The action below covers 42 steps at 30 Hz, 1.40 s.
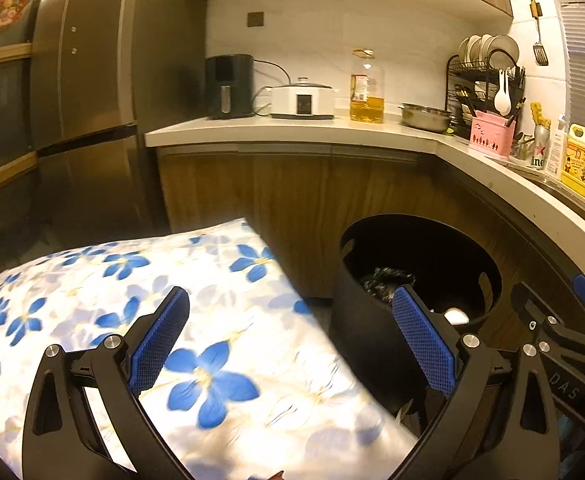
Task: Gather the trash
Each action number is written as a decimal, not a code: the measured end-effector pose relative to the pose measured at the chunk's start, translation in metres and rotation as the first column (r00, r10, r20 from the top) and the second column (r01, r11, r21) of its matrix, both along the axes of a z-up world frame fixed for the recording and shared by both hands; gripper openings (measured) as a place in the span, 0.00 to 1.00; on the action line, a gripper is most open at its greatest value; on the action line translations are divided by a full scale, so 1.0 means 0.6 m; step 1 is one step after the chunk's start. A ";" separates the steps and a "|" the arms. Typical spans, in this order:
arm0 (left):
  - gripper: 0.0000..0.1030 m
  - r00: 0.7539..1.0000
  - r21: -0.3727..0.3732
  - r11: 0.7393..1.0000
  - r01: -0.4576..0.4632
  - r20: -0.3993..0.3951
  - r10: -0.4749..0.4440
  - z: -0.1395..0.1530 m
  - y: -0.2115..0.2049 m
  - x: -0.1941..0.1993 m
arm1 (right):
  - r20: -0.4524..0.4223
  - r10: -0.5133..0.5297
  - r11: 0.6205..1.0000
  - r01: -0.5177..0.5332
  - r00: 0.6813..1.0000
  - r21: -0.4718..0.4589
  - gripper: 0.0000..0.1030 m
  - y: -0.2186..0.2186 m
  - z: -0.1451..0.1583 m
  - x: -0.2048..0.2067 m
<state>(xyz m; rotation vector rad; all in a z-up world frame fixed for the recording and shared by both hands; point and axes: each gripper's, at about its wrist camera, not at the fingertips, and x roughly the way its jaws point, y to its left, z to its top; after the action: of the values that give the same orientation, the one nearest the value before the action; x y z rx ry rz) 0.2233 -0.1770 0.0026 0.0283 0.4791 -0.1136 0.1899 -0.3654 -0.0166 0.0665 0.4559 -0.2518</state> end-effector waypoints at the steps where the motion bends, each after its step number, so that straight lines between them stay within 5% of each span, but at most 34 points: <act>1: 0.94 1.000 -0.005 1.000 -0.006 0.002 0.006 0.001 0.008 -0.011 | -0.003 -0.001 1.000 0.001 1.000 0.000 0.95 0.004 0.001 -0.010; 23: 0.94 0.999 -0.016 0.999 -0.036 0.034 0.037 -0.008 0.081 -0.207 | -0.026 0.052 0.999 -0.053 0.998 -0.008 0.95 0.087 0.000 -0.213; 42: 0.94 0.997 -0.018 0.998 -0.056 0.059 0.057 -0.014 0.134 -0.287 | -0.005 0.105 0.994 -0.105 0.994 -0.040 0.95 0.155 0.005 -0.289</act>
<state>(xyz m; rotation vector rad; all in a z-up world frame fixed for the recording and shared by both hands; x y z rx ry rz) 0.0511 -0.0965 -0.0055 0.0020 0.4194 -0.0614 0.0163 -0.2723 -0.0135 0.0024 0.4553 -0.1573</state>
